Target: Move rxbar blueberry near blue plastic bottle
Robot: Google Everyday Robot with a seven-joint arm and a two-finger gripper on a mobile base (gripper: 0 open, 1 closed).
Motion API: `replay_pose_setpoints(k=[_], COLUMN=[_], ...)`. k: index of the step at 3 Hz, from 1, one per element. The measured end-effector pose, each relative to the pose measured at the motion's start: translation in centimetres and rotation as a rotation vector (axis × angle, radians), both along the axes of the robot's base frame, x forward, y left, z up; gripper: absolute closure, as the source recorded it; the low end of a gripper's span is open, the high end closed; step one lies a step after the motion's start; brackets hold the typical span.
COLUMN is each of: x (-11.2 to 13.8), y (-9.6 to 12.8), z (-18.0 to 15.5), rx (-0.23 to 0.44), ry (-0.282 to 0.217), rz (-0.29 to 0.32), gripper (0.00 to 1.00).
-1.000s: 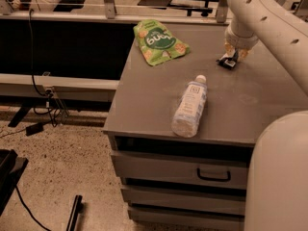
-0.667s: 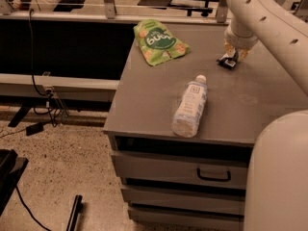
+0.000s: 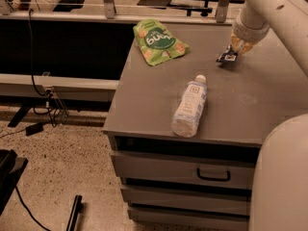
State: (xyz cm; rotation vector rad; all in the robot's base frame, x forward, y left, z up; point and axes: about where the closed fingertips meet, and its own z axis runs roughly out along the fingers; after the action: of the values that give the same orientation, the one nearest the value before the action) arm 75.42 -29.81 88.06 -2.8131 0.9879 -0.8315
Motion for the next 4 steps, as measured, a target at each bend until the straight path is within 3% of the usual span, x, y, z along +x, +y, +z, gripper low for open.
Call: replay_pose_setpoints(k=[2, 3, 4], x=[-1.9, -4.9, -8.0], y=[-0.6, -0.9, -2.4], z=[5.2, 6.4, 5.6], rx=[0.141, 0.22, 0.259], ry=[-0.056, -0.05, -0.02], rz=[-0.029, 0.016, 0.044], gripper=[1.0, 1.0, 1.0])
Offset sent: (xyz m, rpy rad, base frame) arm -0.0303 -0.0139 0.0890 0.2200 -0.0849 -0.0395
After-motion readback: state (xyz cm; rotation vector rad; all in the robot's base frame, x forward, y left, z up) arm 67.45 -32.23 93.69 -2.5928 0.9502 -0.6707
